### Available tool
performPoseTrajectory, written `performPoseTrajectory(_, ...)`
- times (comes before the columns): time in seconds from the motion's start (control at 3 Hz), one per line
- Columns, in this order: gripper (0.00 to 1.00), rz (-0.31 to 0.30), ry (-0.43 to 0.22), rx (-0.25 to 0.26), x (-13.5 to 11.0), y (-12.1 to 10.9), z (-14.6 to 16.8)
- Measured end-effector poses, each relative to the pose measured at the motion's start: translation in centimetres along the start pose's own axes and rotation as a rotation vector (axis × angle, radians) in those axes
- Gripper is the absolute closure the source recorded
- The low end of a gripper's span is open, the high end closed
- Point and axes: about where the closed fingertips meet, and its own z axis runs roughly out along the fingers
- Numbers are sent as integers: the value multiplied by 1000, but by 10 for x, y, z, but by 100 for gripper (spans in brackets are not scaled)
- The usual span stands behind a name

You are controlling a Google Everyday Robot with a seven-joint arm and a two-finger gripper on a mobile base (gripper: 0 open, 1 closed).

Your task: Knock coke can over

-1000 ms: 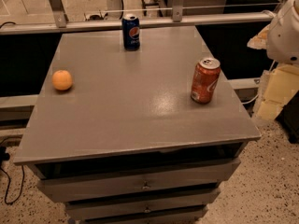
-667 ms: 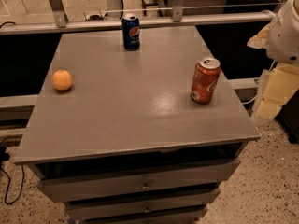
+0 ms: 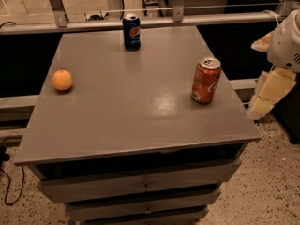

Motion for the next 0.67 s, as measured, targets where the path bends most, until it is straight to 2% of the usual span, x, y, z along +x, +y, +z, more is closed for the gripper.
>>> performPoseTrajectory(0.33,0,75,-100,43,11,-24,28)
performPoseTrajectory(0.67,0,140,-226,60,11,-39,52)
